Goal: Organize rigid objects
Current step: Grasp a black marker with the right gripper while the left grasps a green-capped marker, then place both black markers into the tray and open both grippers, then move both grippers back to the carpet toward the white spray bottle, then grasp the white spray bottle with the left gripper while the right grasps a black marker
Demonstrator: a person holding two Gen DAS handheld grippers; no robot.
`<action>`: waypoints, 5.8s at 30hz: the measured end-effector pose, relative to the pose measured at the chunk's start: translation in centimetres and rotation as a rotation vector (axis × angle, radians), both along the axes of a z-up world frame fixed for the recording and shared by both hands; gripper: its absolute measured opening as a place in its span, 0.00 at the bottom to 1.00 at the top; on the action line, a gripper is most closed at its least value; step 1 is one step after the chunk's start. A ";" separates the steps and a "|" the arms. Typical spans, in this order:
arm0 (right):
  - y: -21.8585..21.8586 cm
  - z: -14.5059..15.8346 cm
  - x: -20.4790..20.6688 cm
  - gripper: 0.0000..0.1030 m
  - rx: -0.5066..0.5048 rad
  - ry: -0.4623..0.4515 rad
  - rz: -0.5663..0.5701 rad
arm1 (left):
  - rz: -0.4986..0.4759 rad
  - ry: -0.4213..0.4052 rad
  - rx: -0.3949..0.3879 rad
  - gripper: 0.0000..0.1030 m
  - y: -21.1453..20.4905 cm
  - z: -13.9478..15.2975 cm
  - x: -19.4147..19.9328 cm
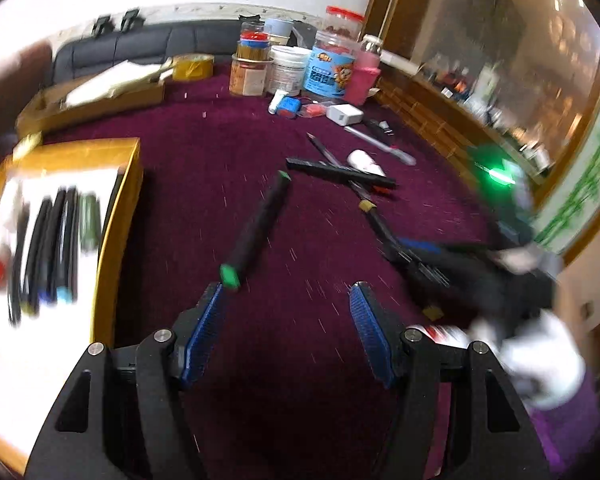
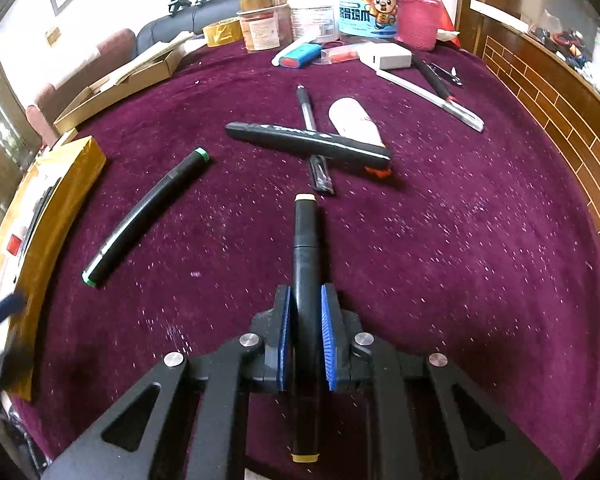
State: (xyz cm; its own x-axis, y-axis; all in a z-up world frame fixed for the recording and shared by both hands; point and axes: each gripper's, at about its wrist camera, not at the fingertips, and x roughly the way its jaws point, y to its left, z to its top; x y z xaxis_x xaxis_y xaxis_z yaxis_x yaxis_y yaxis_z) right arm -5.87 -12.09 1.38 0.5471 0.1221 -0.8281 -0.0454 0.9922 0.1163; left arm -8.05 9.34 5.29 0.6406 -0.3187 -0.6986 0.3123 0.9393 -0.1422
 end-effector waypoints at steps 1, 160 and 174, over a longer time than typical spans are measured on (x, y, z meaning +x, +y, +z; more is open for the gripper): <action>0.0 -0.1 -0.2 0.13 0.005 -0.003 0.002 | -0.006 -0.007 0.031 0.61 -0.8 -0.1 1.5; 0.4 0.4 1.9 0.12 0.089 0.156 0.240 | -0.031 0.172 0.012 0.64 -2.8 -5.4 0.1; 2.3 -0.1 -4.0 0.28 -0.086 -0.009 0.176 | -0.001 0.092 -0.050 0.26 0.0 -4.6 -0.9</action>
